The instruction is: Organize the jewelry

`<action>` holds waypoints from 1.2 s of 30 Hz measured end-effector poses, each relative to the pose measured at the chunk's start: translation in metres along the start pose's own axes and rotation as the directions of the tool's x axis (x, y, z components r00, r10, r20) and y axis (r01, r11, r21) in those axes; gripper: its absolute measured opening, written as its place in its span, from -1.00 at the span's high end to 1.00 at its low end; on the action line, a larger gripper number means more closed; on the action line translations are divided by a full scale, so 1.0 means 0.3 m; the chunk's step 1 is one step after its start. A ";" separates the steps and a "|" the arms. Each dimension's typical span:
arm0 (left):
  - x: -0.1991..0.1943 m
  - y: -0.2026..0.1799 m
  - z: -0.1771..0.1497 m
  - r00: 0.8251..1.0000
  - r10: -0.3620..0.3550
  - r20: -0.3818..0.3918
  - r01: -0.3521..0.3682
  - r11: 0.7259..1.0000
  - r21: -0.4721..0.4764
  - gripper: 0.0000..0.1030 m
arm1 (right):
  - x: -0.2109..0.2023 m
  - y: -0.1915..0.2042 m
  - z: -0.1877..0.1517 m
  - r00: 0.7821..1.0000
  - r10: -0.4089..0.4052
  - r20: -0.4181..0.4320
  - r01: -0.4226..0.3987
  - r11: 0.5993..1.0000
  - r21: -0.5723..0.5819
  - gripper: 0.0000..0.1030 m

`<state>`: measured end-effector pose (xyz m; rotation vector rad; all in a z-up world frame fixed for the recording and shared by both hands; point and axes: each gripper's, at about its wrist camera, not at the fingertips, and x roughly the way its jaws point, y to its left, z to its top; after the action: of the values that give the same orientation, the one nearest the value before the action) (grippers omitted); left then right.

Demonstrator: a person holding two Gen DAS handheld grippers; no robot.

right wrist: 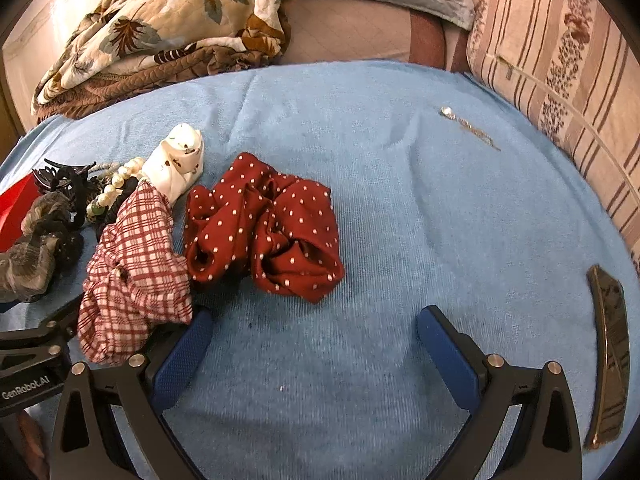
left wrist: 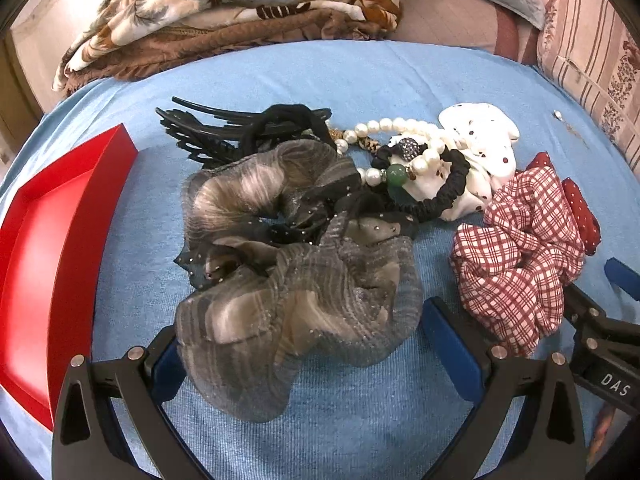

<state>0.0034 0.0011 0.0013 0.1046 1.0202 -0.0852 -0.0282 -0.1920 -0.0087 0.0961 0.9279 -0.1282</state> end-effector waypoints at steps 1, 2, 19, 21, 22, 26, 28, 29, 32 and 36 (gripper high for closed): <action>0.000 -0.002 0.000 1.000 0.000 0.003 0.000 1.000 -0.002 -1.00 | -0.002 0.000 -0.006 1.000 0.001 -0.006 -0.001 1.000 0.012 -1.00; -0.004 -0.001 -0.003 1.000 0.001 0.009 -0.001 1.000 -0.006 -1.00 | -0.005 0.005 -0.010 1.000 -0.005 -0.013 0.005 1.000 0.010 -1.00; -0.380 0.128 -0.203 0.972 0.068 0.225 -0.053 0.996 -0.072 -1.00 | -0.114 -0.005 -0.071 0.998 -0.049 0.030 0.048 0.999 0.020 -0.99; -0.431 0.133 -0.231 0.961 0.102 0.258 -0.089 0.994 -0.063 -1.00 | -0.159 -0.009 -0.079 0.997 -0.054 0.062 0.053 0.998 0.027 -0.99; -0.448 0.131 -0.240 0.958 0.108 0.267 -0.096 0.994 -0.059 -1.00 | -0.183 -0.011 -0.083 0.995 -0.060 0.077 0.058 0.998 0.029 -0.99; -0.493 0.142 -0.255 0.951 0.095 0.293 -0.086 0.995 -0.044 -1.00 | -0.266 -0.014 -0.106 0.990 -0.053 0.129 0.047 0.998 0.050 -0.99; -0.516 0.140 -0.271 0.948 0.087 0.305 -0.082 0.996 -0.029 -1.00 | -0.308 -0.012 -0.132 0.987 -0.037 0.154 0.027 0.997 0.068 -0.99; -0.524 0.133 -0.277 0.949 0.085 0.304 -0.081 0.996 -0.025 -1.00 | -0.326 -0.009 -0.143 0.986 -0.025 0.163 0.013 0.997 0.075 -0.99; -0.550 0.139 -0.291 0.950 0.061 0.306 -0.054 0.998 -0.031 -1.00 | -0.371 0.009 -0.159 0.981 0.001 0.195 -0.015 0.998 0.068 -1.00; -0.596 0.144 -0.308 0.935 0.048 0.351 -0.035 0.998 -0.043 -1.00 | -0.443 0.052 -0.181 0.957 -0.027 0.290 0.024 1.000 0.012 -0.99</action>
<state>-0.1626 0.0595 0.1078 0.0747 0.6592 -0.0443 -0.1474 -0.1600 0.0661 0.0703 0.6353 -0.1652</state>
